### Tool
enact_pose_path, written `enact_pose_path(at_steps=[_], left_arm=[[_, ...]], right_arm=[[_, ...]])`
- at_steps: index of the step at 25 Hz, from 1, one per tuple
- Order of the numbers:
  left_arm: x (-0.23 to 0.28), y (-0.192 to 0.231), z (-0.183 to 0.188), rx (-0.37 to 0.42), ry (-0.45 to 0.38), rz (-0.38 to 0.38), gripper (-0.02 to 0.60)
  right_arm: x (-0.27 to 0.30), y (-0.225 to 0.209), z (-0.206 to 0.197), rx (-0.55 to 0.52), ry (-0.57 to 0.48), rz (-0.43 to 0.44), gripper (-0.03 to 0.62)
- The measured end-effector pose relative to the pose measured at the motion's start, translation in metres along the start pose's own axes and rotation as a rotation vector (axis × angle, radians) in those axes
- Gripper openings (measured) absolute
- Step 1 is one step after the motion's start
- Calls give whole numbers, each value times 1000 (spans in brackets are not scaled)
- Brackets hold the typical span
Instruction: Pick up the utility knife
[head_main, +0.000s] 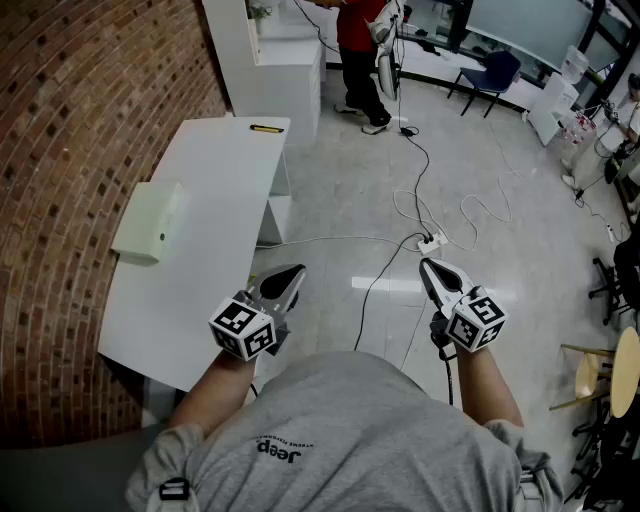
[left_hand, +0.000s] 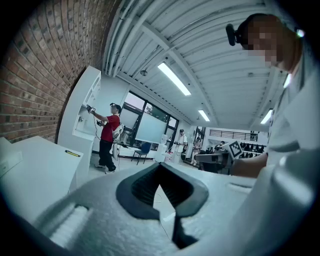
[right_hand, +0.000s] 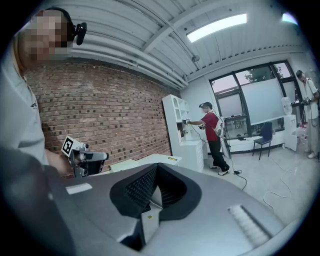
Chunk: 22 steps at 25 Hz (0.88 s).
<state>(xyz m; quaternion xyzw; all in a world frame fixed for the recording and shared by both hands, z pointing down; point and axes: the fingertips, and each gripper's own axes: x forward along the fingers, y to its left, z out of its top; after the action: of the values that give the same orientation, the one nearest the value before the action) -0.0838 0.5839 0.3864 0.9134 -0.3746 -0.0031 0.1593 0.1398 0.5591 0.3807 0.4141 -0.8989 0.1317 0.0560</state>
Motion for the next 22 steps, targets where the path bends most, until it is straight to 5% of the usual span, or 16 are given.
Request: enact_pose_path(at_steps=[22], left_arm=[[32, -16, 2, 17, -1, 27, 0]], right_arm=[[-3, -29, 5, 14, 15, 40, 9]])
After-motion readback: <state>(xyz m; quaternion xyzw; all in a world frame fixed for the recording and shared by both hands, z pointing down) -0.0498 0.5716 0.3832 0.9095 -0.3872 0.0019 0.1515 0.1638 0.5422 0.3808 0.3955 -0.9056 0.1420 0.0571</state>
